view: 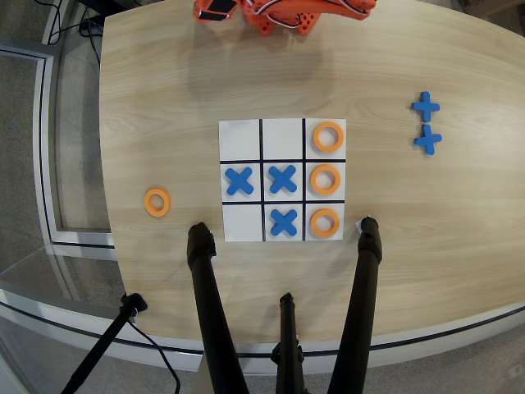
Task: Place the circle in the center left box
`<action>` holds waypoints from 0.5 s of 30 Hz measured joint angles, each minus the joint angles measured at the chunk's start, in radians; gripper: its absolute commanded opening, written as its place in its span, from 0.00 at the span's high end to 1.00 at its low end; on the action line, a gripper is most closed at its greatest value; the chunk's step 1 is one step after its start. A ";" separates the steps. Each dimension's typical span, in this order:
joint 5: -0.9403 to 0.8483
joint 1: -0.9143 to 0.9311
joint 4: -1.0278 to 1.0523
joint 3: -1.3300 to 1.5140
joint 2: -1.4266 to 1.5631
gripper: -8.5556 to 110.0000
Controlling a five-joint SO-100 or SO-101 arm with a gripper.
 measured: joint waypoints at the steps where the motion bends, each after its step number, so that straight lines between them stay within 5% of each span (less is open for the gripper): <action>1: -0.002 0.012 0.000 0.000 0.000 0.93; 15: -0.002 0.031 0.000 0.000 0.000 0.93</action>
